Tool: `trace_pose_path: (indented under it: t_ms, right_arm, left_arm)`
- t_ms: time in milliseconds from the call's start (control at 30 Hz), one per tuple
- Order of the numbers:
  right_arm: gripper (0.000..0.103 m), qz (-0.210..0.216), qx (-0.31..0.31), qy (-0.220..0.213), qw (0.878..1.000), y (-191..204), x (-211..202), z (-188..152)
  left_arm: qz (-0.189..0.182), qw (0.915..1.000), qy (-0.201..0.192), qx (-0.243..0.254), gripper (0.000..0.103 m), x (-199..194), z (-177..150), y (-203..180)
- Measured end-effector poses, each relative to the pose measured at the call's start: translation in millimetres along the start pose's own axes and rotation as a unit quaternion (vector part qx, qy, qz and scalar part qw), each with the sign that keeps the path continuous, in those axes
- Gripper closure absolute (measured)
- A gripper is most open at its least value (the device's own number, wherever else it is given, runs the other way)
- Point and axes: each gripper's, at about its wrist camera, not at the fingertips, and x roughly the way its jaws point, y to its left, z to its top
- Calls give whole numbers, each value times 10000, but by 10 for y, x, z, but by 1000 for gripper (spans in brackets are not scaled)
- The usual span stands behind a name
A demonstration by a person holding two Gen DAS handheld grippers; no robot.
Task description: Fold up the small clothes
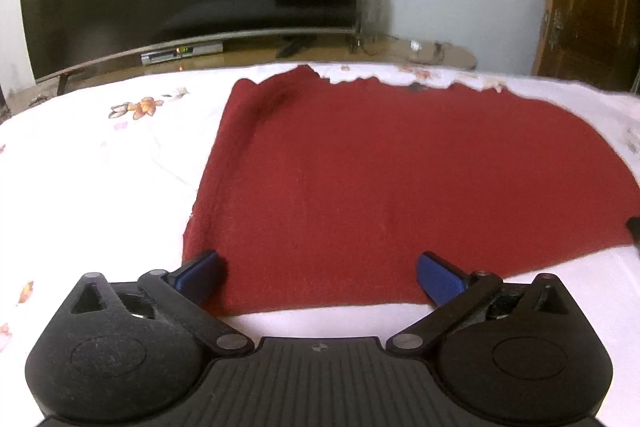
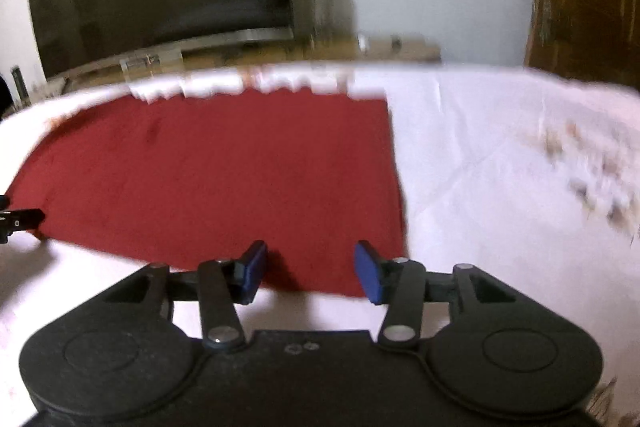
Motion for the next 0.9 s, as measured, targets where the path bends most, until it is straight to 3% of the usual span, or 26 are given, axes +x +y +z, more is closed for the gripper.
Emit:
trace_pose_path:
  t_ms: [400, 733, 900]
  right_arm:
    - [53, 39, 19, -271, 9996, -25, -27, -116]
    - [50, -58, -53, -170, 9998, 0, -19, -73]
    - [51, -227, -79, -166, 9996, 30, -146, 19]
  left_arm:
    - [12, 10000, -10, 0, 0, 16, 1, 6]
    - [18, 10000, -4, -2, 0, 22, 6, 23]
    - [258, 9992, 289, 26, 0, -167, 87, -18]
